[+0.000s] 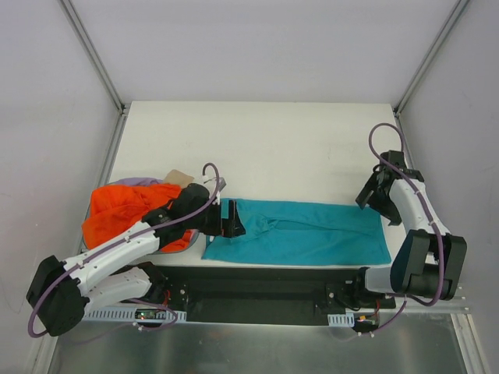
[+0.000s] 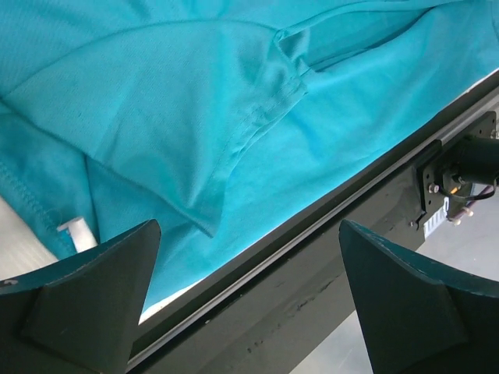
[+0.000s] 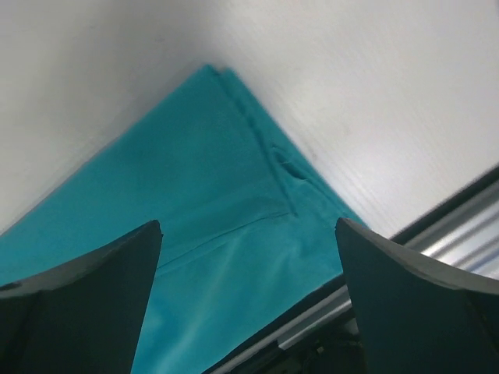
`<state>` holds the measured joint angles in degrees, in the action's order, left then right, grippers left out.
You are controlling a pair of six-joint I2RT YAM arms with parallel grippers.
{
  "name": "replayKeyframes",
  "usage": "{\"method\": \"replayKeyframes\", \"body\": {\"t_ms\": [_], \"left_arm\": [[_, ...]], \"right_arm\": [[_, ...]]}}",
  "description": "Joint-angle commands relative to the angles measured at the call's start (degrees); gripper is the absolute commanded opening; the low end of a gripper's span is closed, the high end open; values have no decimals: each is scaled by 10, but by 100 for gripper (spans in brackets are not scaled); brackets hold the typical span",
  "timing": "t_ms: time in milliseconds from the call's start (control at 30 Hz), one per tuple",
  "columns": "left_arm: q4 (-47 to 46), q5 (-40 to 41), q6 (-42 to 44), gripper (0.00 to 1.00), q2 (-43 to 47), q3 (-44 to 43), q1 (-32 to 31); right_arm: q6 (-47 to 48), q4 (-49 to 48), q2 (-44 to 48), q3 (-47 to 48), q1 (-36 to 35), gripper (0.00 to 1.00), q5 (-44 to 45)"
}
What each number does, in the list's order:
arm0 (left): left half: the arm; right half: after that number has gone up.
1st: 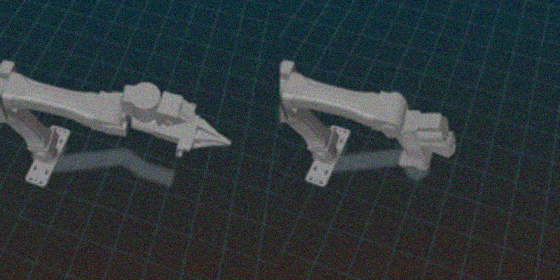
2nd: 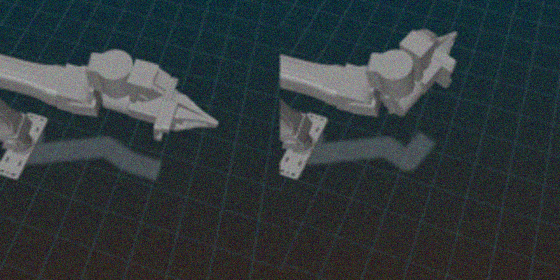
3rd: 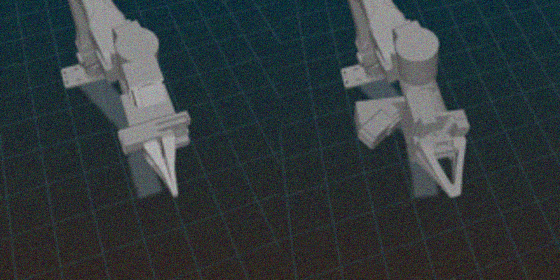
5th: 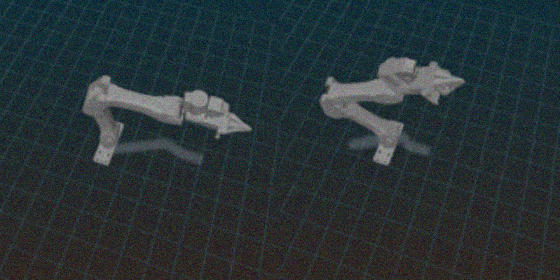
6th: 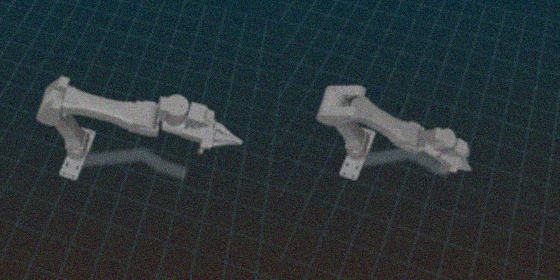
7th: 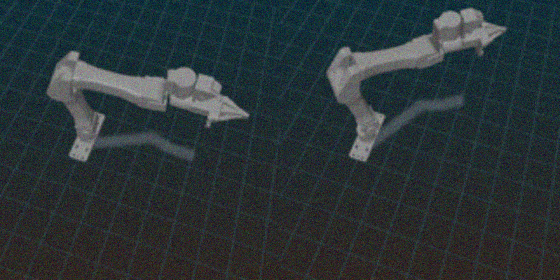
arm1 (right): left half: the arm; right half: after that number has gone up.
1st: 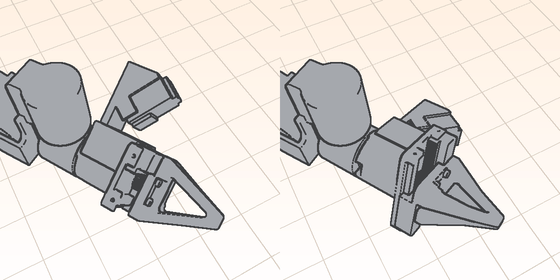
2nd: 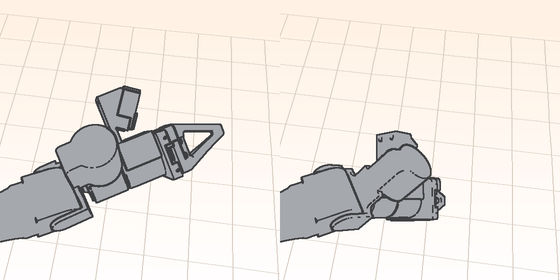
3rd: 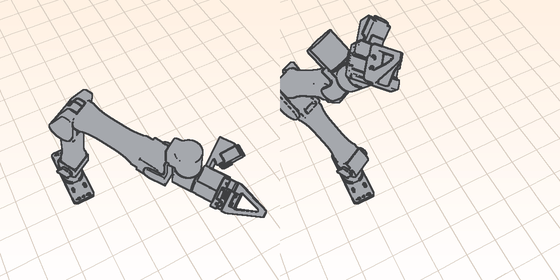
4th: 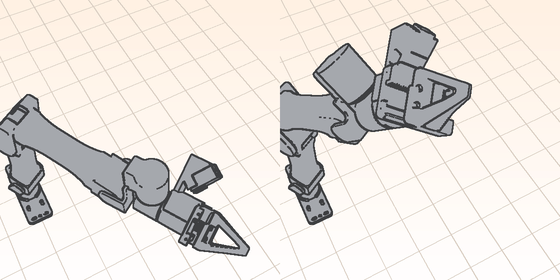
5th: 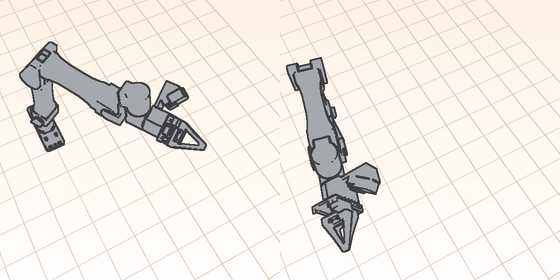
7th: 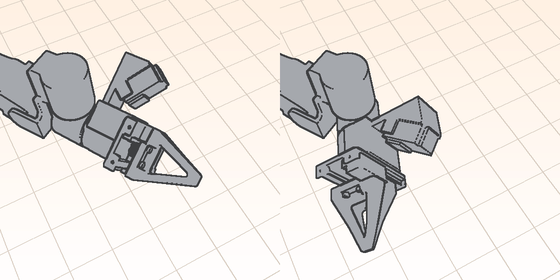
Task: Fold and stack the t-shirts
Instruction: Fold the other side of the tshirt into a rectangle, then rotate the tshirt 90 degrees
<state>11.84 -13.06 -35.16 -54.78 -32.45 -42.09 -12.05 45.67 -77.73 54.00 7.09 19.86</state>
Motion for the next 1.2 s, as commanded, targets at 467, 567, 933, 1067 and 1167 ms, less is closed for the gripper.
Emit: {"method": "replayKeyframes", "body": {"t_ms": [467,567,933,1067,1167], "left_arm": [[-54,-27,-4,100,-335,-122,8],[-57,-38,6,99,-397,-160,45],[-14,-125,56,99,-653,-489,157],[33,-143,47,99,-745,-648,174],[45,-152,5,99,-825,-776,183]], "right_arm": [[41,-107,-68,-37,-25,97,-302],[38,-109,-85,-31,-25,97,-308],[32,-103,-48,-35,-22,97,-284],[31,-114,-65,-43,-22,97,-285],[25,-136,-104,-52,-23,97,-312]]}}
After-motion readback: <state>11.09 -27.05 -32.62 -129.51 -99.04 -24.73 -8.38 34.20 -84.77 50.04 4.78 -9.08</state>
